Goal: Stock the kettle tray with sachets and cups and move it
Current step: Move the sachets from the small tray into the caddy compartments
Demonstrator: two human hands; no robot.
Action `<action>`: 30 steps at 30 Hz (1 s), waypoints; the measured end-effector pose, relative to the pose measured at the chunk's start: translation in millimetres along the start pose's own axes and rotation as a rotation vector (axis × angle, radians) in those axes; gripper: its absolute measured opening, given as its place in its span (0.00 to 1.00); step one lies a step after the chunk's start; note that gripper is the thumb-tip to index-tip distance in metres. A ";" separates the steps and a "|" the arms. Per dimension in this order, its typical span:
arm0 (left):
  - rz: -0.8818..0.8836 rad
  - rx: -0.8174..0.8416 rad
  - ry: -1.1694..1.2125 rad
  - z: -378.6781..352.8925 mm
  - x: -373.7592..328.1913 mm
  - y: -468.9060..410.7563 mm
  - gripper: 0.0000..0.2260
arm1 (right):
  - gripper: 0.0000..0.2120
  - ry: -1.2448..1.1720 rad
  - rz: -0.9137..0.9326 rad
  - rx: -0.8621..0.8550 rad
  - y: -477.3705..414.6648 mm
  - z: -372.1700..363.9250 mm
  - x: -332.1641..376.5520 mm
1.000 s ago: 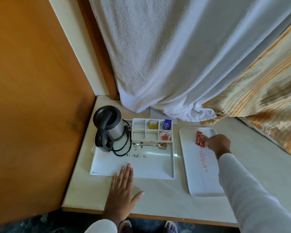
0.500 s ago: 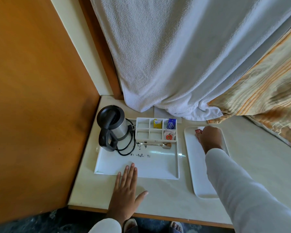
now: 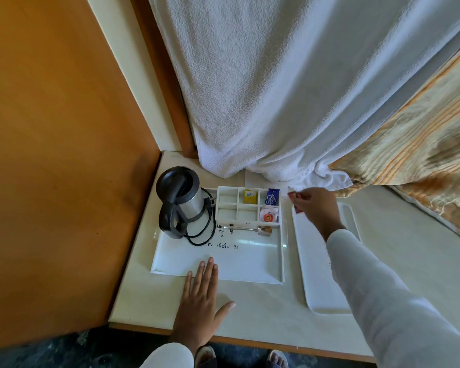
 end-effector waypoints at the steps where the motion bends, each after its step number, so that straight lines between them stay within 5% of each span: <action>1: 0.002 0.002 0.004 0.0 0.2 0.4 0.43 | 0.15 -0.048 0.037 0.074 -0.4 -5.1 20.7; 3: 0.003 0.002 0.010 -0.5 0.4 0.5 0.42 | 0.07 -0.037 0.115 0.256 4.6 -21.8 59.6; 6: -0.005 0.005 0.015 0.2 0.3 0.5 0.42 | 0.11 0.206 0.307 0.396 15.1 -55.6 95.4; 19: 0.001 -0.004 0.025 1.4 2.6 0.7 0.42 | 0.04 0.412 0.343 0.233 15.3 -85.8 94.9; 24: 0.002 -0.006 0.031 1.5 1.5 1.7 0.42 | 0.06 0.529 0.643 0.198 27.4 -88.2 103.0; 30: -0.001 0.001 0.027 2.1 1.4 1.3 0.42 | 0.08 0.514 0.682 0.207 48.9 -98.0 98.8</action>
Point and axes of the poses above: each hand's wrist, its own y-axis away from the middle knuckle, its own z-axis out of the back of the hand, x = y × z, the point moved 7 cm from there along -y, towards the middle knuckle, and after that the axes turned 7 degrees about -x, right-handed, at the moved point
